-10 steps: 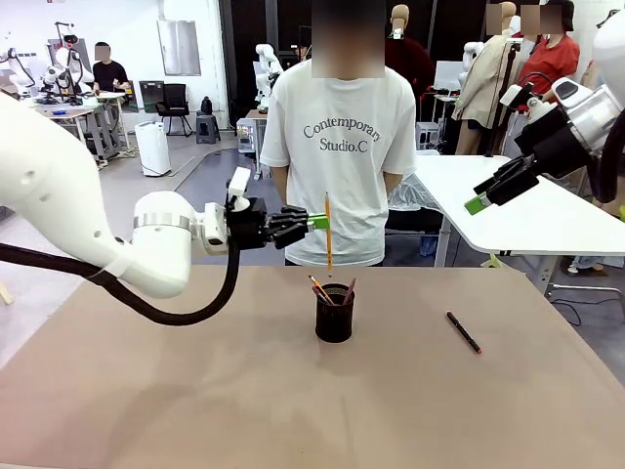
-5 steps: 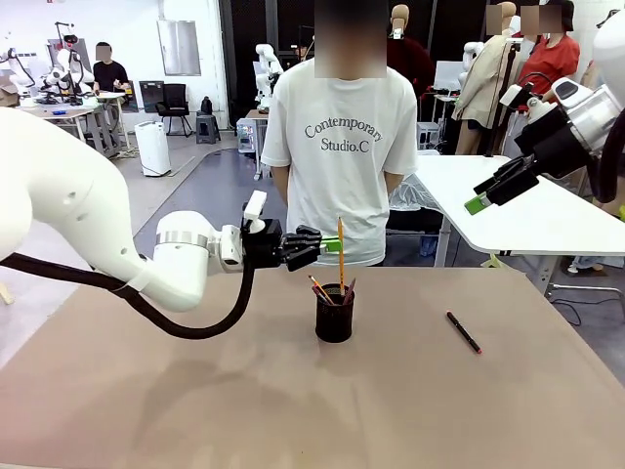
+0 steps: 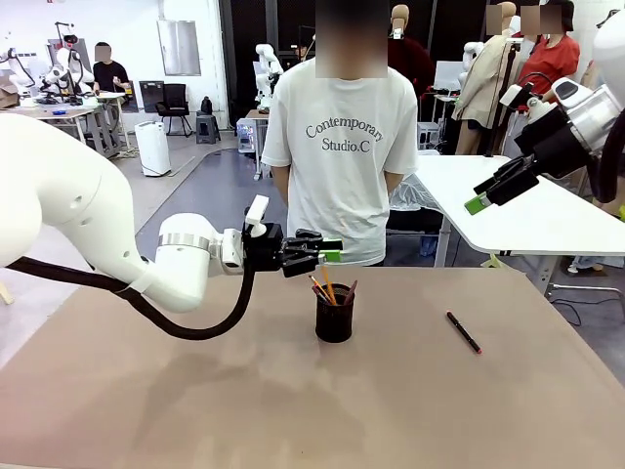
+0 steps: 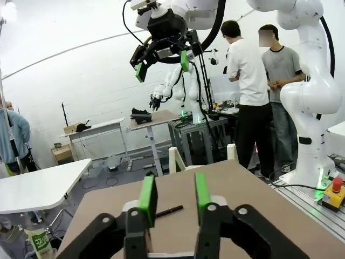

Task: Place the pens into the pen holder.
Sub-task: Pick up a writing instrument from the table and place it into the Pen holder.

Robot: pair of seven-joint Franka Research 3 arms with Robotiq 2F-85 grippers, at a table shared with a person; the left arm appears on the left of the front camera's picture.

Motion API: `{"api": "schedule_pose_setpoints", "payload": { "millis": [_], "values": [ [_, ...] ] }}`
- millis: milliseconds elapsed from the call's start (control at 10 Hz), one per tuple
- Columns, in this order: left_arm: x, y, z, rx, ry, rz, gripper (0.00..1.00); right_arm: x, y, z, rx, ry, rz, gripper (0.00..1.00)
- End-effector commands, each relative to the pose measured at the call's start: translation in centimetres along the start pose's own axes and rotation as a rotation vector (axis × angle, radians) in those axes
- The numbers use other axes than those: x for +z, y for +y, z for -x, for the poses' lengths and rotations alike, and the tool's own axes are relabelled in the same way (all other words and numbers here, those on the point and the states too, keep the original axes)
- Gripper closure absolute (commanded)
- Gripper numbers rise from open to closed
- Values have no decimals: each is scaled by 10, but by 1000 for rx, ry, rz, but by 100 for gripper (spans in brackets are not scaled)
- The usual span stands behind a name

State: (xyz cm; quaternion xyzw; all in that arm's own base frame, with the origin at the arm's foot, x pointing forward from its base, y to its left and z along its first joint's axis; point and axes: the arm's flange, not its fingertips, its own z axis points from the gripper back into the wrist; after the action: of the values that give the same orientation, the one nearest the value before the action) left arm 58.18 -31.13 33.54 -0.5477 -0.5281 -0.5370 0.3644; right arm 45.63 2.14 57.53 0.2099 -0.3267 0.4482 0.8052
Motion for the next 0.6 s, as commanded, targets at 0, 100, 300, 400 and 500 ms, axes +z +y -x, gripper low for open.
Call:
{"api": "schedule_pose_setpoints", "payload": {
  "millis": [0, 100, 300, 400, 500],
  "values": [
    [2, 2, -3, -19, 3, 21, 5, 1, 0, -1, 1, -4, -3, 0],
    [2, 1, -4, -22, 4, 32, 0, 1, 0, -1, 1, -4, -3, 0],
    [2, 0, -9, -35, 8, 43, 0, 1, 0, -1, 1, -4, -3, 0],
    [2, -2, -12, -43, 14, 43, 0, 1, 0, -1, 1, -4, -3, 0],
    [3, -2, -13, -42, 25, 35, 0, 1, 0, -1, 1, -4, -3, 0]
  ]
}}
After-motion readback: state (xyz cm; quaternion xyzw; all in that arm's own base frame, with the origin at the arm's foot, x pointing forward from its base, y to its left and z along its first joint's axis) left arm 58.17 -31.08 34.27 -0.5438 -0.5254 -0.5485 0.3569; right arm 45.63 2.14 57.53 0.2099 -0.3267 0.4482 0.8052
